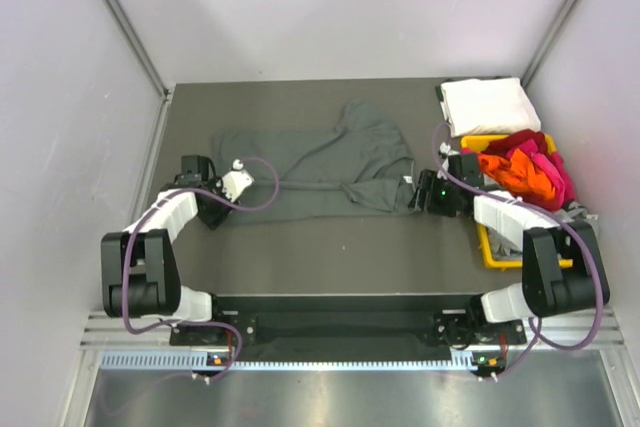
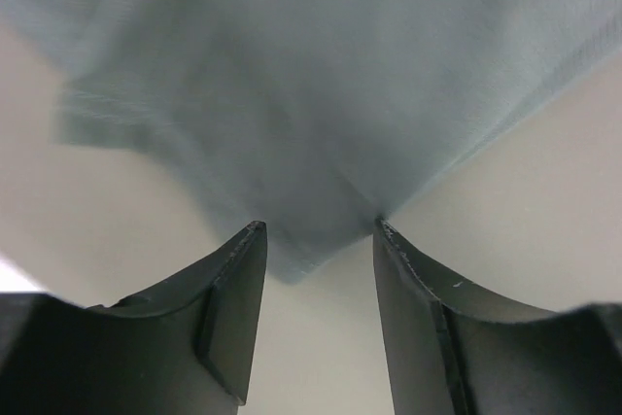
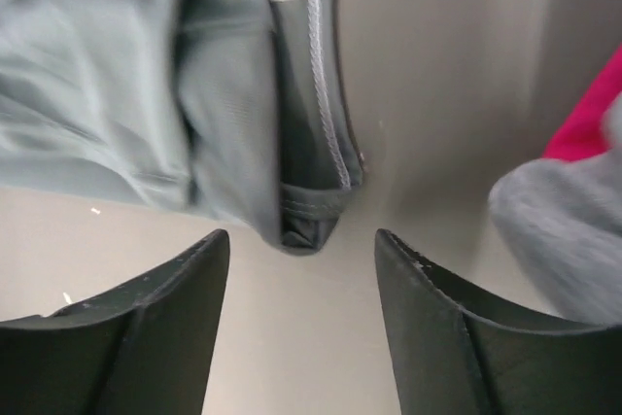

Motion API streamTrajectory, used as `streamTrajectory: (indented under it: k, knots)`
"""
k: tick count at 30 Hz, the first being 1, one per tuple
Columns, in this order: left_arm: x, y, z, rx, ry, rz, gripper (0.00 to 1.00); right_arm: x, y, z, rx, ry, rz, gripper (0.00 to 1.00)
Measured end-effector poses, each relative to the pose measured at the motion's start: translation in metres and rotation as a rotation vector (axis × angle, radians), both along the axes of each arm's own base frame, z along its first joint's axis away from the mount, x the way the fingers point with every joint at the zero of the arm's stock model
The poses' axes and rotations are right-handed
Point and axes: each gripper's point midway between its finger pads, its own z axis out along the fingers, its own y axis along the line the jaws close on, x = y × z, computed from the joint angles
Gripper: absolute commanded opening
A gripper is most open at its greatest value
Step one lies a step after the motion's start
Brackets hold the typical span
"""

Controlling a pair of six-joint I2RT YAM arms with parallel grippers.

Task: Fold and stack the t-shirts
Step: Fold the tshirt

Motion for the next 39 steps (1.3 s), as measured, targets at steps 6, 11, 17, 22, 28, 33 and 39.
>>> streamTrajectory:
  k: [6,11,17,22,28,33,39]
  knots:
    - [0.003,0.001,-0.016,0.019,0.028,-0.044,0.53,0.004,0.012,-0.017,0.060,0.035,0.016,0.35]
    - [0.012,0.002,-0.017,0.029,0.009,-0.063,0.36,0.006,0.018,-0.023,0.088,0.048,0.013,0.03]
    - [0.022,0.004,-0.020,0.041,-0.017,-0.056,0.00,-0.003,0.016,-0.025,0.086,0.065,0.002,0.00]
    - [0.008,0.005,-0.018,0.040,-0.009,-0.034,0.00,-0.041,0.003,-0.018,0.055,0.097,-0.025,0.00]
    - [-0.059,0.000,-0.006,0.032,0.092,-0.051,0.00,-0.094,-0.005,-0.012,0.079,0.138,-0.083,0.09]
    - [-0.094,-0.004,-0.004,0.012,0.209,-0.080,0.61,-0.118,-0.008,-0.015,0.100,0.190,-0.135,0.52]
    - [-0.070,0.004,0.025,0.004,0.204,-0.014,0.68,-0.094,-0.017,0.027,0.059,0.082,-0.167,0.63]
